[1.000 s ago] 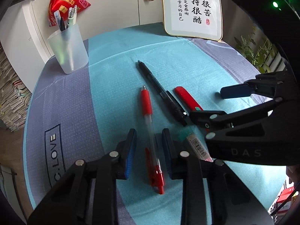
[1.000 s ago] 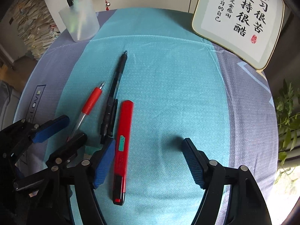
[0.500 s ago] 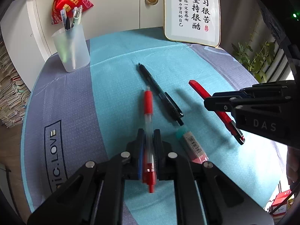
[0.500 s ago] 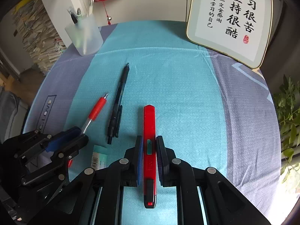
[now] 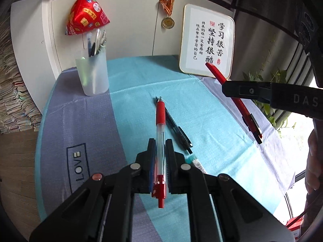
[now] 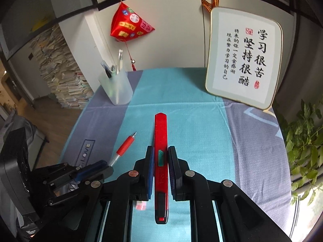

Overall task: Organize stationery
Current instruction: 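Lift the red pen with the left tool while the right tool lifts the red marker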

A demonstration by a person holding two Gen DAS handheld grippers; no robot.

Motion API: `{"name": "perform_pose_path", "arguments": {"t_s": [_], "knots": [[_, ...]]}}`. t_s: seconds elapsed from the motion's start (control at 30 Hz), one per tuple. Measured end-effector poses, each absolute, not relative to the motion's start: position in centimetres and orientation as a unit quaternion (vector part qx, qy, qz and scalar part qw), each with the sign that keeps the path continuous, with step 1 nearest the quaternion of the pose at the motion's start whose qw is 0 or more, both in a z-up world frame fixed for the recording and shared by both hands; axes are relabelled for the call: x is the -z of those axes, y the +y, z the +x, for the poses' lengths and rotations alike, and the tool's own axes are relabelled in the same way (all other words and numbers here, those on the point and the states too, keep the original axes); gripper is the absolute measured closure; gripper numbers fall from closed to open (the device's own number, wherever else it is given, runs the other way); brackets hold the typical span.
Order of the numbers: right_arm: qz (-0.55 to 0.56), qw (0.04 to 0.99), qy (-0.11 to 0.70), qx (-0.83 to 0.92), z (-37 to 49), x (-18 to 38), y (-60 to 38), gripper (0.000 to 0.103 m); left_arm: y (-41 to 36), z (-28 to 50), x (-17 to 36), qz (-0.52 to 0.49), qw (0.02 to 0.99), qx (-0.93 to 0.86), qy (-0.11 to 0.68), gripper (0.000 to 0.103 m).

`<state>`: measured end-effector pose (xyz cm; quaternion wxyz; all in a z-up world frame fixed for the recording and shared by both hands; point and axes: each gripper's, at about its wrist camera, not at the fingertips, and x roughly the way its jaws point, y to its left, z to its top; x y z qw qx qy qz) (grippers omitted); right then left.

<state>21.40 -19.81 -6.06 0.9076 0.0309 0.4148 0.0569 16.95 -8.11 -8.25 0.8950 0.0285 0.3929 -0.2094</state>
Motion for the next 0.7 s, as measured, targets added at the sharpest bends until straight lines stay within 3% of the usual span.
{"name": "perform_pose_path", "arguments": {"t_s": [0.4,0.7], "knots": [[0.127,0.912,0.367,-0.132,27.9,2.7,-16.2,0.088,-0.8,22.2,0.4,-0.027,0.952,0.131,0.277,0.096],[0.132,0.918,0.352,-0.123,30.6,2.9,-15.3,0.088,2.3,31.0,2.4,-0.158,0.942,0.225,0.19,0.095]]}}
